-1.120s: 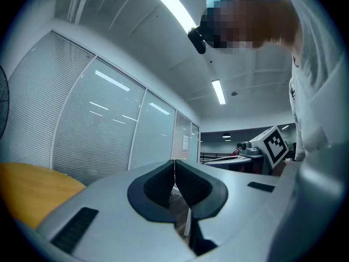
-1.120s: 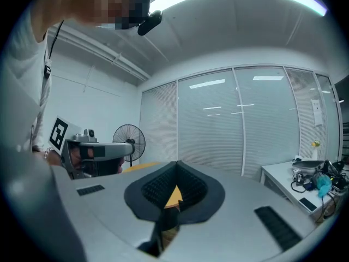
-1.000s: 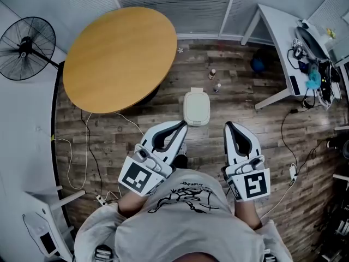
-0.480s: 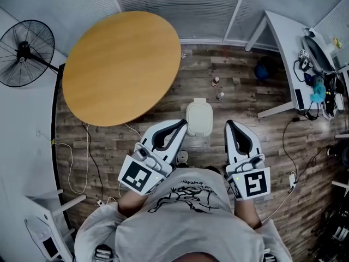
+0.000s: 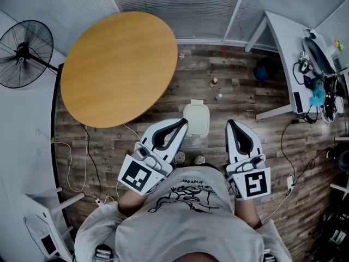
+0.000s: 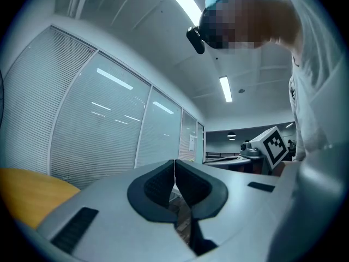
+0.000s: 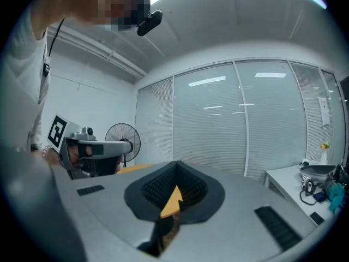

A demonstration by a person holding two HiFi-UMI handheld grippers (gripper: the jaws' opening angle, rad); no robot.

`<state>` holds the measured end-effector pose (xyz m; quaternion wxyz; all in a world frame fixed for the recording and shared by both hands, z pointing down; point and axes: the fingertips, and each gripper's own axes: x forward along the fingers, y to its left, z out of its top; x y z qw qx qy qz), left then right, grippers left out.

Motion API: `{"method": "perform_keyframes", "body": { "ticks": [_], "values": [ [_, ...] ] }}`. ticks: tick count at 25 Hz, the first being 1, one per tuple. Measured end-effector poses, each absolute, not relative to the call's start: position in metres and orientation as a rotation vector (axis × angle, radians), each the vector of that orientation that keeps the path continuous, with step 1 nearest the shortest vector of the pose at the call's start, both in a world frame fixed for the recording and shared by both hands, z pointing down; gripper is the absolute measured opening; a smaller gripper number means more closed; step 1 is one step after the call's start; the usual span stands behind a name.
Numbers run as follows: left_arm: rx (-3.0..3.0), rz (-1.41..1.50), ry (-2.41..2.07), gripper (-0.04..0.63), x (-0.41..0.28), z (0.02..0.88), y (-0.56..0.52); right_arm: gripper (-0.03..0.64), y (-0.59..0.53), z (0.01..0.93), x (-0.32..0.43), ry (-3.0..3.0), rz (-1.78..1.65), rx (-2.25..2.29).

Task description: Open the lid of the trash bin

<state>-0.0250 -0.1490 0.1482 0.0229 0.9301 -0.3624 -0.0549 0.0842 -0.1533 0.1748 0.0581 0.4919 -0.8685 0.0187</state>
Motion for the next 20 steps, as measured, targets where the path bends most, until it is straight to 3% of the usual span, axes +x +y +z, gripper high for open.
{"method": "perform_keyframes", "body": {
  "ticks": [20],
  "values": [
    [2.826,0.021,-1.088,0.020,0.003,0.191,-0.150,0.005,-0.155,0.209,0.109,-2.583,0.074,1.398]
  ]
}}
